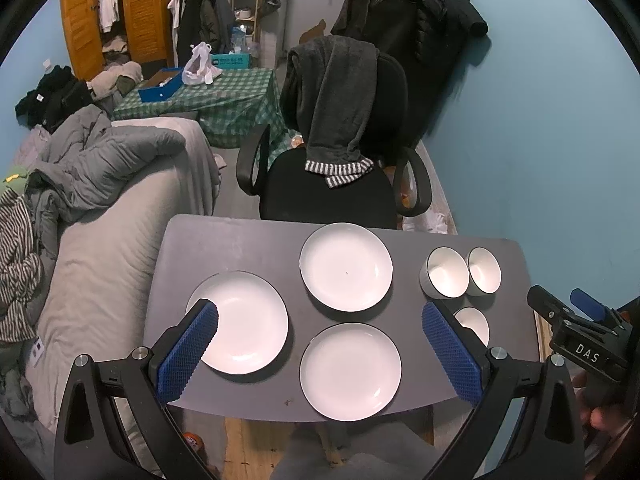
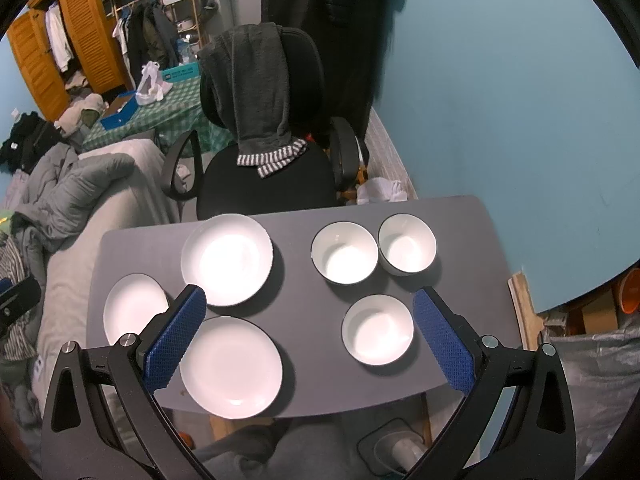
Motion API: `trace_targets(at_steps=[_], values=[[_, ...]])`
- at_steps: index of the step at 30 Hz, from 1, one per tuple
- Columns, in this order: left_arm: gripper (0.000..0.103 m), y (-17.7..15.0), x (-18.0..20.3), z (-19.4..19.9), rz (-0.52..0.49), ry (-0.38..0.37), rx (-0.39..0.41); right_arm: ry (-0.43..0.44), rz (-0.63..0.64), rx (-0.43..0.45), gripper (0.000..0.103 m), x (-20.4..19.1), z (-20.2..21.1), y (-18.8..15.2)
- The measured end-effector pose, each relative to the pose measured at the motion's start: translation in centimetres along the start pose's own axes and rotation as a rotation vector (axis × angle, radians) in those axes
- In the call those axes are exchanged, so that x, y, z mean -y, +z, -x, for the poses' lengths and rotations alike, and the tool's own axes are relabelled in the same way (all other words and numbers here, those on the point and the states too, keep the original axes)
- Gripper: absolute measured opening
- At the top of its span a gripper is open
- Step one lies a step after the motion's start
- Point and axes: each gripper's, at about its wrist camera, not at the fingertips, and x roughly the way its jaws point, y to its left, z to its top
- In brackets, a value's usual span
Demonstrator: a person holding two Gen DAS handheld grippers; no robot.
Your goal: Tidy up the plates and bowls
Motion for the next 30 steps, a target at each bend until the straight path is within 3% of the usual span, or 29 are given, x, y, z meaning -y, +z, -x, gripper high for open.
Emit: trace_targets(at_steps=[30], values=[[0.103,-0.42,-0.79,0.01,0.019,-0.007,-0.002,0.001,0.003,0.0,0.102,-0.83,-0.1,0.17]])
